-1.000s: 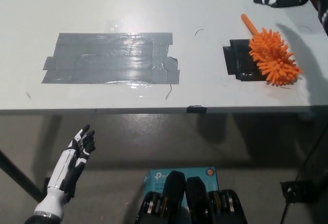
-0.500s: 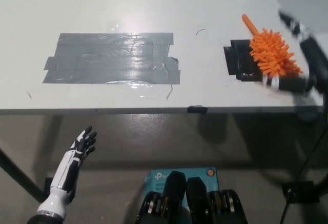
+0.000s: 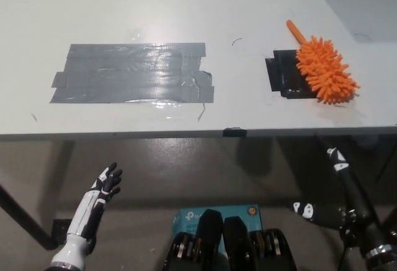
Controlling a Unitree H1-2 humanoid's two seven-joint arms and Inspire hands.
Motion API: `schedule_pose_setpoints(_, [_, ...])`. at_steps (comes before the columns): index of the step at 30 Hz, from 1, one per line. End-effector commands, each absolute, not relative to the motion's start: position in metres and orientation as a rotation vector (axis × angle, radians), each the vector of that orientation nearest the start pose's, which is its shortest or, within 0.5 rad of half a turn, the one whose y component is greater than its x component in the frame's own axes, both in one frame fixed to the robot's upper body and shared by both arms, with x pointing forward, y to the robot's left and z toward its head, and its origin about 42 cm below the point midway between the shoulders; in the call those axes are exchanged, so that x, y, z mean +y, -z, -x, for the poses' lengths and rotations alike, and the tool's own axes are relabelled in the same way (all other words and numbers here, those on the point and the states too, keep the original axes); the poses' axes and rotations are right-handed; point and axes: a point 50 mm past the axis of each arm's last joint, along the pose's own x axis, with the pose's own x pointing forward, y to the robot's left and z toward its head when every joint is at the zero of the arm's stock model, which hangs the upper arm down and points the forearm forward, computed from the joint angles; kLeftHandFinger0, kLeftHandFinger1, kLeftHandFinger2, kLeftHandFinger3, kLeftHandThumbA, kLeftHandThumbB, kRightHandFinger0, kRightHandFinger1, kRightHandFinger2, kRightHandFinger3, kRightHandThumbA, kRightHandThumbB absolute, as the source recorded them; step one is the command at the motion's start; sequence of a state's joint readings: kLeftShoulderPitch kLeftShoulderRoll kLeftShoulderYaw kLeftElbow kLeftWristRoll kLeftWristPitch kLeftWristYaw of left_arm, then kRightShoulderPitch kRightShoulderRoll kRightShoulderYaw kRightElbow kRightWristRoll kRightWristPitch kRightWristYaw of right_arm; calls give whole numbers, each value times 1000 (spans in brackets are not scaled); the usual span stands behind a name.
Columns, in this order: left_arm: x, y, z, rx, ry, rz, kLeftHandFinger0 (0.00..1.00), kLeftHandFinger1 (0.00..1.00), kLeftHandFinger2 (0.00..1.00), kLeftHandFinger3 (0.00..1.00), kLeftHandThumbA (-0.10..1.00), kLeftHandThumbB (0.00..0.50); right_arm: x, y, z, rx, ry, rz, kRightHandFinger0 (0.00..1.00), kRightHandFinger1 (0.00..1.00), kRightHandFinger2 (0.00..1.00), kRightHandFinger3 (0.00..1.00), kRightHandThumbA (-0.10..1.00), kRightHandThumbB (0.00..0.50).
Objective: A person hands an oraange duster to the robot and the robot grabs it with its right hand and places it on the black marked spot infron tof it on the desk
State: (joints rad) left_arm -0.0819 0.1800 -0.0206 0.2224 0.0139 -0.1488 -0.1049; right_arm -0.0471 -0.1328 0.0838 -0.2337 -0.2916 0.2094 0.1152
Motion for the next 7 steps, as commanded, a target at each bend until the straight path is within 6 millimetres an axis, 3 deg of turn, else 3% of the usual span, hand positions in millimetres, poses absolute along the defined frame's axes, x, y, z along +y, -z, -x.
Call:
schedule_pose_setpoints(1, [252, -85, -312, -89, 166, -197, 1000, 1000, 1000, 1000, 946, 154, -223, -134, -307, -217, -38, 394, 1000, 1000, 1000, 1000, 909, 101])
schedule_pose_setpoints(7, [250, -88, -318, -106, 169, -202, 1000, 1000, 1000, 1000, 941, 149, -228, -127, -316, -217, -44, 362, 1000, 1000, 1000, 1000, 859, 74])
